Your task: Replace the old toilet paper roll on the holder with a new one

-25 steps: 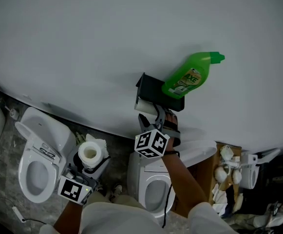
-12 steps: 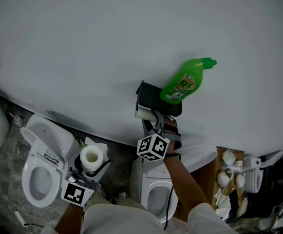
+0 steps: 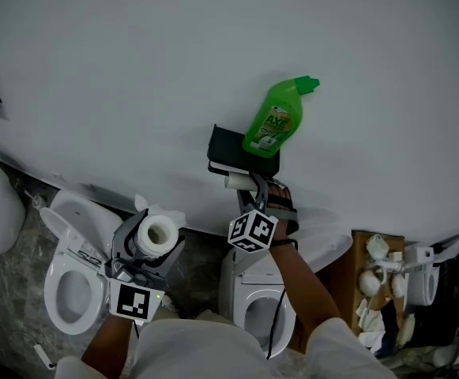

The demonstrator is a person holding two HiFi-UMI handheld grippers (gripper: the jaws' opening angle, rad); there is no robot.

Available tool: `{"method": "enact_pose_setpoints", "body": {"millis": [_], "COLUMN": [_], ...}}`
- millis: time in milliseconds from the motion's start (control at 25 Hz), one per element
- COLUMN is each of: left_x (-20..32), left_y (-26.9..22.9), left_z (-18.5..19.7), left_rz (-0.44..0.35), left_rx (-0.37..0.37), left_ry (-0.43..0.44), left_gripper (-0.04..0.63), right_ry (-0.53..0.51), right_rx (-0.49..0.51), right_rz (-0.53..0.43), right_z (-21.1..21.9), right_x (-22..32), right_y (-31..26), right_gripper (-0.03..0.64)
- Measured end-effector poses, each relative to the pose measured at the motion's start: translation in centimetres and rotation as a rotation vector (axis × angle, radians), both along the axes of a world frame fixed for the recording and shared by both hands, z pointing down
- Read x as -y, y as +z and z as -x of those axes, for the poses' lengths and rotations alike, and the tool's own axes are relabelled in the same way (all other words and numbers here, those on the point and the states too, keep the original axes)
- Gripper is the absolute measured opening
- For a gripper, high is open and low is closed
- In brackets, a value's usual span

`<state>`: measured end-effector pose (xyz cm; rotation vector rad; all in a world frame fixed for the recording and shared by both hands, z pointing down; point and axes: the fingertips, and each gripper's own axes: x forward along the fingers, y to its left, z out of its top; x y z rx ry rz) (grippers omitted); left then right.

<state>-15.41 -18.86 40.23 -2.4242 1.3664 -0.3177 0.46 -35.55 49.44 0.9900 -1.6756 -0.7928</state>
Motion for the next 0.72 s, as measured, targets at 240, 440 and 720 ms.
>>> {"method": "enact_pose_setpoints", "body": {"millis": [240, 440, 720], "left_x": [1.4, 2.5, 3.5], "left_y": [0.1, 0.4, 1.1], "left_z": [-5.5, -9.1, -14.7], "left_rz": [-0.115, -0.149, -0.214], "left_rx": [0.115, 0.216, 0.376], "left_ry": [0.080, 0.121, 0.186], "left_gripper": [0.342, 0.342, 0.342], "right_ry": [0.048, 0.128, 0.236], "right_rx": [0.051, 0.120, 0.352], "right_rz": [-0.007, -0.006, -0.050], "right_z": [-3.4, -8.3, -14.1], "right_x": [0.2, -1.0, -7.9], "right_y": [-0.2, -0.8, -4.2], "right_gripper": [0.216, 0.215, 0.212]}}
